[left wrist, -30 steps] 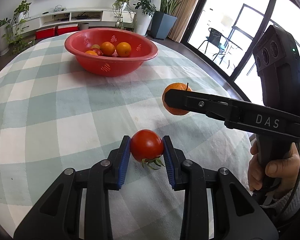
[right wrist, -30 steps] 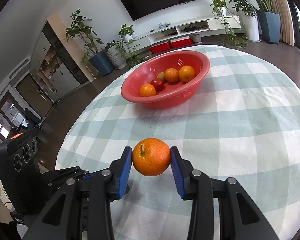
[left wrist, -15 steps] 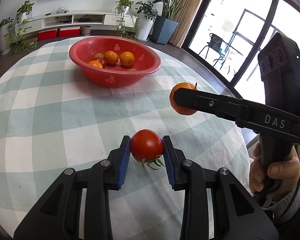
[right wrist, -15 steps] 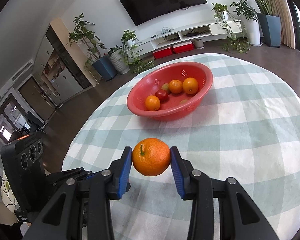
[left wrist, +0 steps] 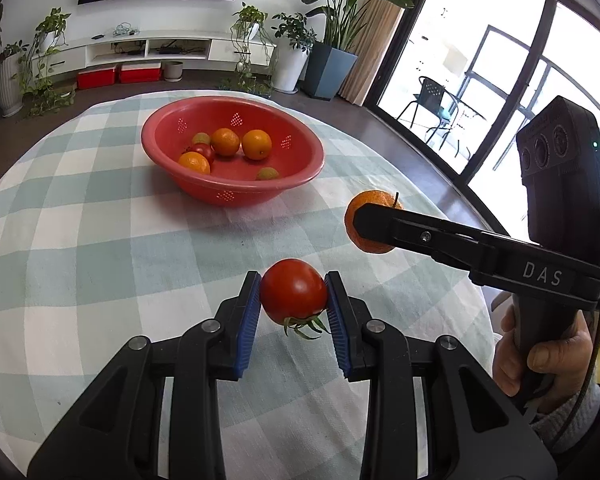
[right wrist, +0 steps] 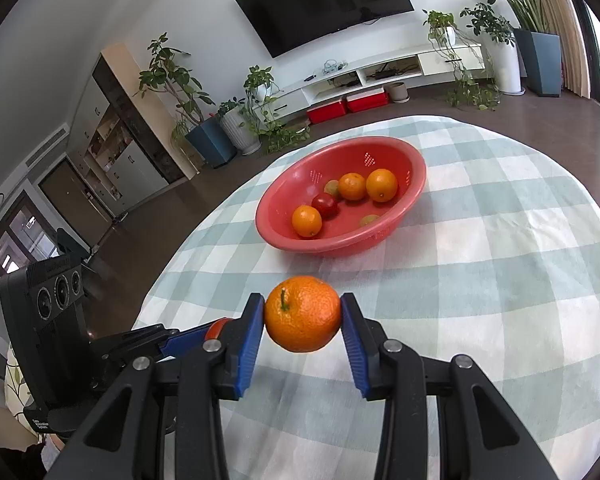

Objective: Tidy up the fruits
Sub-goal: 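Carry the tomato and orange together over the red bowl with both tools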

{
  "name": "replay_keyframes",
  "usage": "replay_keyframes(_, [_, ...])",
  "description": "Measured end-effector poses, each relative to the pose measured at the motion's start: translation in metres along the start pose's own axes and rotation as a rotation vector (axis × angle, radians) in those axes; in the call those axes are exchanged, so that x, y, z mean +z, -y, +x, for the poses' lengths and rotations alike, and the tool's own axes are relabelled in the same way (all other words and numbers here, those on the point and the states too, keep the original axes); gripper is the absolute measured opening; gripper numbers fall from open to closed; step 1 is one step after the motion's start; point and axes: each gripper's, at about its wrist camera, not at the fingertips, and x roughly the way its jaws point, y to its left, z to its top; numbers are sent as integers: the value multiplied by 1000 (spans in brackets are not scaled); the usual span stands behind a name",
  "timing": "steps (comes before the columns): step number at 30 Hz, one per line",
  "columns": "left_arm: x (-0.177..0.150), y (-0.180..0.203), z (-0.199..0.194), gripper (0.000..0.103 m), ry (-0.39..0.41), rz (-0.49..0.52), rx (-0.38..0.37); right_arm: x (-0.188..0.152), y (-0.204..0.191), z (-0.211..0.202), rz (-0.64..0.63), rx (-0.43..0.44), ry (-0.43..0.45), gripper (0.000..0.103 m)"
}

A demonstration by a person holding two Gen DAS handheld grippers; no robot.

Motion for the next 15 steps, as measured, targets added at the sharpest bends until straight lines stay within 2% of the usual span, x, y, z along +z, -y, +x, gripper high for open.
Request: replay_keyframes(15, [19, -11, -2, 30, 22, -23, 5, 14, -1, 4, 0, 15, 11, 42])
